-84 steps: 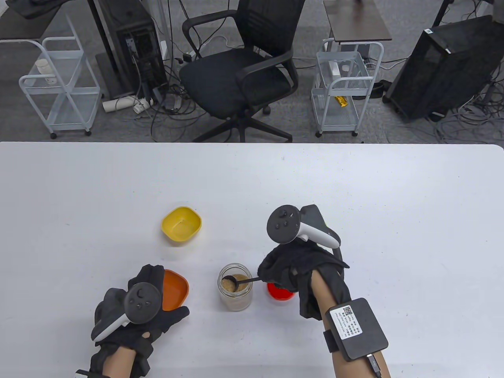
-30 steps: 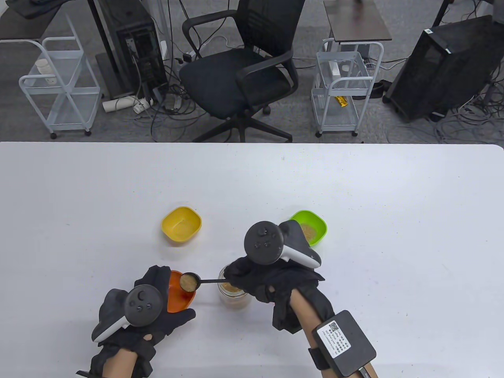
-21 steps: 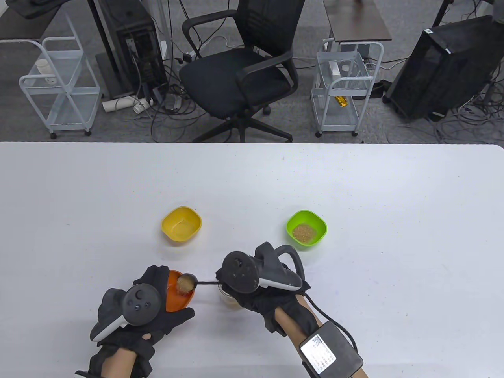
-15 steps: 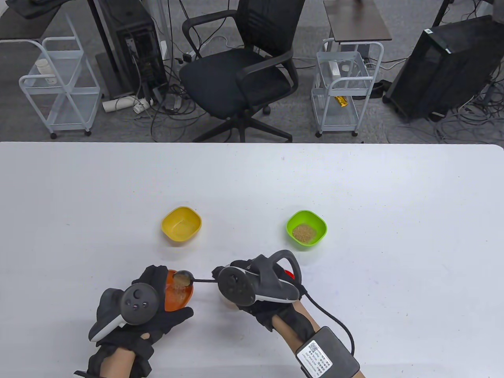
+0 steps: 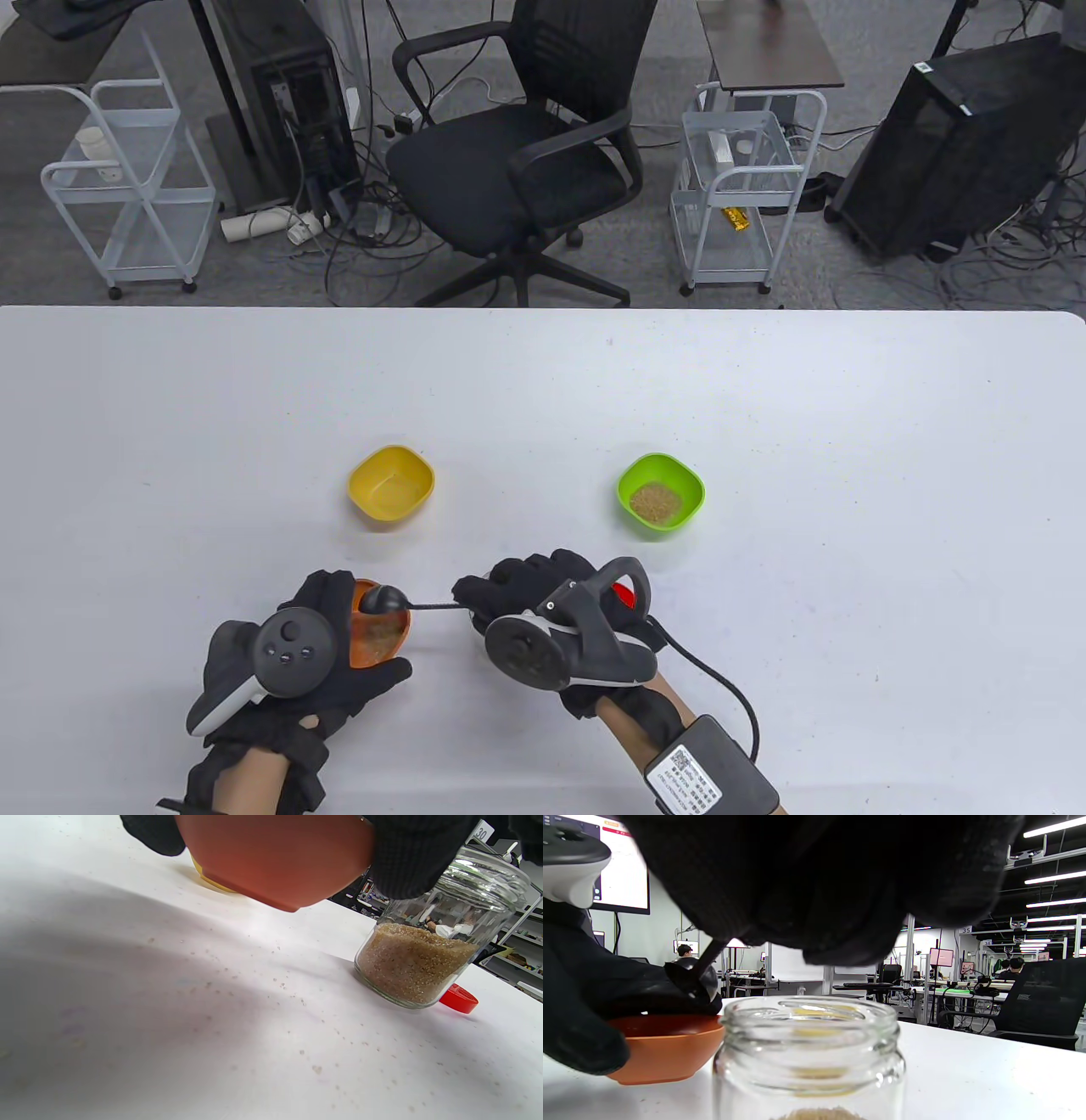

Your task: Scoop brown sugar granules from jar into dishes

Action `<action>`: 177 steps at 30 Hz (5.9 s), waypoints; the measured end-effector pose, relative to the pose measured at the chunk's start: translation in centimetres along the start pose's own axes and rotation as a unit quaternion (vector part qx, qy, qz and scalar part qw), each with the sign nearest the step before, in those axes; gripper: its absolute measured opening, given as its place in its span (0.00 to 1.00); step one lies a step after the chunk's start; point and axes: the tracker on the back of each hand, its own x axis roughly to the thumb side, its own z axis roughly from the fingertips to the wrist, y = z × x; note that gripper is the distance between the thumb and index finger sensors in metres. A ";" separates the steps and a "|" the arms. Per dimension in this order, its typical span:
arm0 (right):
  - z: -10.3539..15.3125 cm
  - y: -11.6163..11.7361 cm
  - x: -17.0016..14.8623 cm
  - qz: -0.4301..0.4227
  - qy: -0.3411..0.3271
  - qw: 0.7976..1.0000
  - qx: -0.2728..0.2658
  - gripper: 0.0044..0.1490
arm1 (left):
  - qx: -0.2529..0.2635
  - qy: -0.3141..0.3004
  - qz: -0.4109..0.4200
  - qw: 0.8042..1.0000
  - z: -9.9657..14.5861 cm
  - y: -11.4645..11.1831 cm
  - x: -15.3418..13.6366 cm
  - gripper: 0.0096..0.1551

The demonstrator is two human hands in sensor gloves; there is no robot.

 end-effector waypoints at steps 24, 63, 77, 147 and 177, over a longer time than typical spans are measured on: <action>6.9 -0.7 -6.4 -0.236 0.187 0.952 -0.048 0.25 | -0.040 0.077 -0.001 0.996 -2.0 -0.2 -2.1 0.74; 10.9 2.0 -8.9 -0.313 0.231 0.918 -0.081 0.25 | -0.040 0.137 0.009 0.990 -2.9 2.7 -5.0 0.76; 11.6 2.1 -9.6 -0.325 0.244 0.910 -0.087 0.25 | -0.101 0.146 -0.095 0.980 -10.4 7.4 -0.9 0.77; 11.6 2.2 -9.6 -0.354 0.237 0.902 -0.070 0.25 | -0.124 0.072 -0.103 0.984 -15.1 6.9 3.0 0.74; 11.1 2.7 -9.6 -0.362 0.236 0.900 -0.048 0.25 | -0.040 -0.030 -0.026 0.998 -3.3 4.0 4.5 0.72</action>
